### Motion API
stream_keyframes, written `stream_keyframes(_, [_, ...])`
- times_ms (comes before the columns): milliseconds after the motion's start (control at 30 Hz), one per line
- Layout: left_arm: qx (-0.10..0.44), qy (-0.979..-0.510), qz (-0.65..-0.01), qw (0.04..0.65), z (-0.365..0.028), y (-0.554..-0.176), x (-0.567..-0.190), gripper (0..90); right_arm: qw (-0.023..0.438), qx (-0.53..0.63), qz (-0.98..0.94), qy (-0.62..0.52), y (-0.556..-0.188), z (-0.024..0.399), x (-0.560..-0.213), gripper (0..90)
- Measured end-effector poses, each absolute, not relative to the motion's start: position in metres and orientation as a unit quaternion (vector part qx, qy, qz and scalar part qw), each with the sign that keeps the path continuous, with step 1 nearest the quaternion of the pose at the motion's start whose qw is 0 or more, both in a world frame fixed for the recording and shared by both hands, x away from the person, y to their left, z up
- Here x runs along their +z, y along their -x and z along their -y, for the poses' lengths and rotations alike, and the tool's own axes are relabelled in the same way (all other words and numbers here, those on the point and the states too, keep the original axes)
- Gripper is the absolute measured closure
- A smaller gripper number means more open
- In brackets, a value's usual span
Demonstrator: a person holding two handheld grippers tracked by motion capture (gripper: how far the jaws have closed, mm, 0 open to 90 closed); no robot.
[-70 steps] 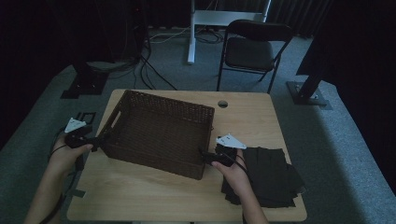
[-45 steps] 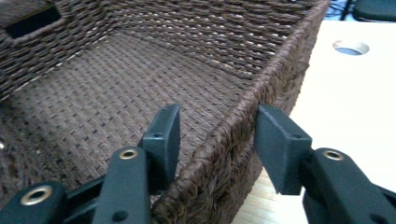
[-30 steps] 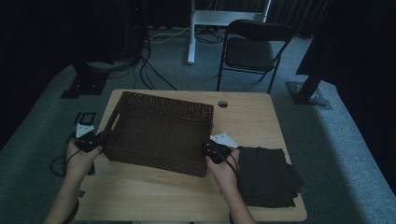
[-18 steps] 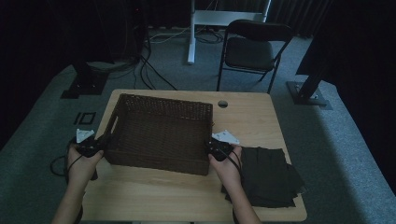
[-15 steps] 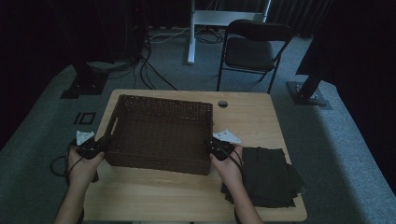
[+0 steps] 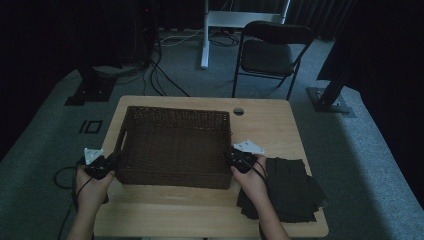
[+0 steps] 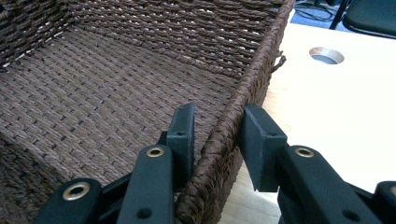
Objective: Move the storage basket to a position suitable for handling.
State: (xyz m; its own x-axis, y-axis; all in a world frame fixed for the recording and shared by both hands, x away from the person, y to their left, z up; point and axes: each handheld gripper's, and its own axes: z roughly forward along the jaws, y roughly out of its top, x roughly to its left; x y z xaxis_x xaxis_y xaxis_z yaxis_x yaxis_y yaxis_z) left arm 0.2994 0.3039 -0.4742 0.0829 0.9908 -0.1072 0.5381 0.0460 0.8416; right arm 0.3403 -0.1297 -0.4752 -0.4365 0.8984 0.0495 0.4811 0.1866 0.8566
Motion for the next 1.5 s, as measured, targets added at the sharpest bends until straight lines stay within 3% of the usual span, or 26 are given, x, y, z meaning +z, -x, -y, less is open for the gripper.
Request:
stream_keyframes(700, [0.292, -0.633, -0.609, 0.378, -0.314, -0.271, -0.473, 80.1, 0.241, 0.434, -0.726, -0.476, -0.309, 0.12, -0.476, 66.3])
stream_keyframes(1267, [0.276, -0.644, -0.597, 0.391, -0.323, -0.266, -0.473, 76.0, 0.233, 0.435, -0.732, -0.47, -0.31, 0.117, -0.474, 65.0])
stream_keyframes(1367, [0.264, -0.645, -0.596, 0.398, -0.325, -0.266, -0.473, 67.2, 0.225, 0.443, -0.731, -0.467, -0.311, 0.119, -0.474, 61.0])
stream_keyframes(1500, [0.258, -0.65, -0.581, 0.416, -0.328, -0.267, -0.474, 42.8, 0.217, 0.464, -0.719, -0.47, -0.315, 0.128, -0.473, 41.7])
